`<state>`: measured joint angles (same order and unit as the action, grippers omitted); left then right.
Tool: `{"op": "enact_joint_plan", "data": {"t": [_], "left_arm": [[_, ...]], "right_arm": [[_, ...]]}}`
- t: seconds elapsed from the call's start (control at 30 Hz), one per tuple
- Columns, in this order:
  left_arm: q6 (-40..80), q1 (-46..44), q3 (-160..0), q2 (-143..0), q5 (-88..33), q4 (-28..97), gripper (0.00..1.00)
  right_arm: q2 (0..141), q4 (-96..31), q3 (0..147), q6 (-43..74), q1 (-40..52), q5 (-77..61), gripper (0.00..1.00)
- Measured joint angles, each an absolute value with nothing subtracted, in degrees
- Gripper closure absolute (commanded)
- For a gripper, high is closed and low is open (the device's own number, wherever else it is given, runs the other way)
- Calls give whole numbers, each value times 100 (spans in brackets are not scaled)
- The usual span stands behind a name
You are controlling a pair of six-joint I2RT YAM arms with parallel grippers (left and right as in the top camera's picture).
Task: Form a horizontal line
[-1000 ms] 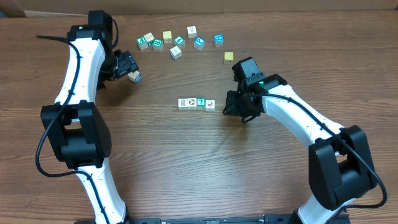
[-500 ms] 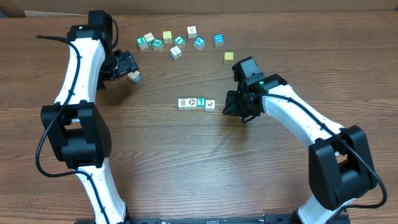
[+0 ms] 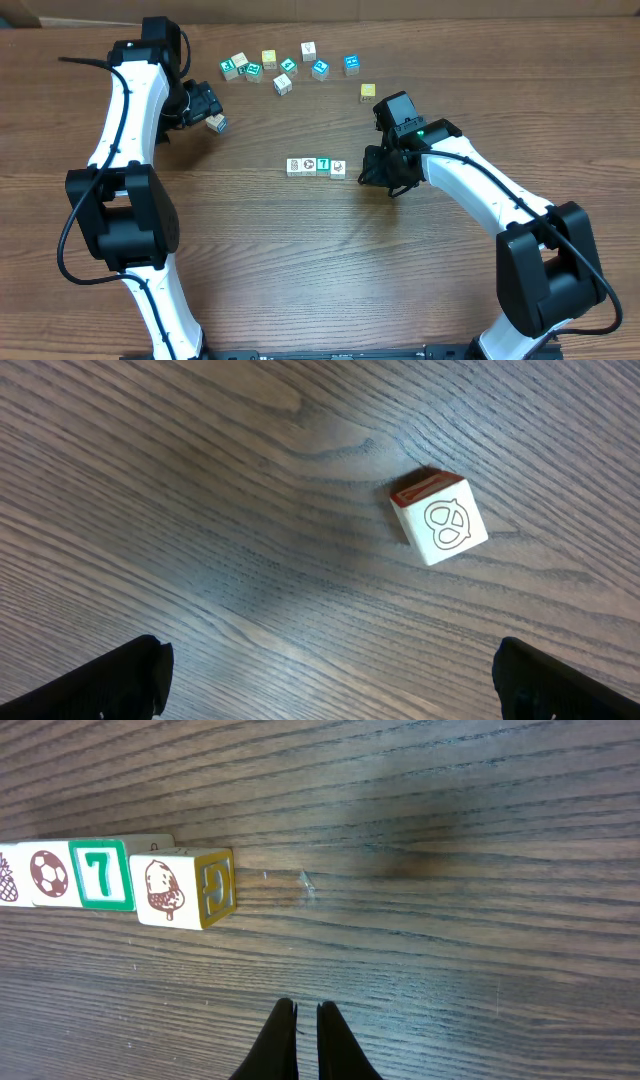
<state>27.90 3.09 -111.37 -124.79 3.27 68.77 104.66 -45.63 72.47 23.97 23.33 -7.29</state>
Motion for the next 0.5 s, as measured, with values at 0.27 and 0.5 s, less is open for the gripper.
{"op": "enact_joint_plan", "data": {"t": [0.27, 0.5], "left_arm": [[2790, 309, -11137, -12479, 327, 6877, 0], [2790, 309, -11137, -12479, 327, 6877, 0]], "right_arm": [[10466, -4560, 7247, 2401, 2333, -729, 95], [10466, -4563, 7247, 2399, 2333, -729, 95]]}}
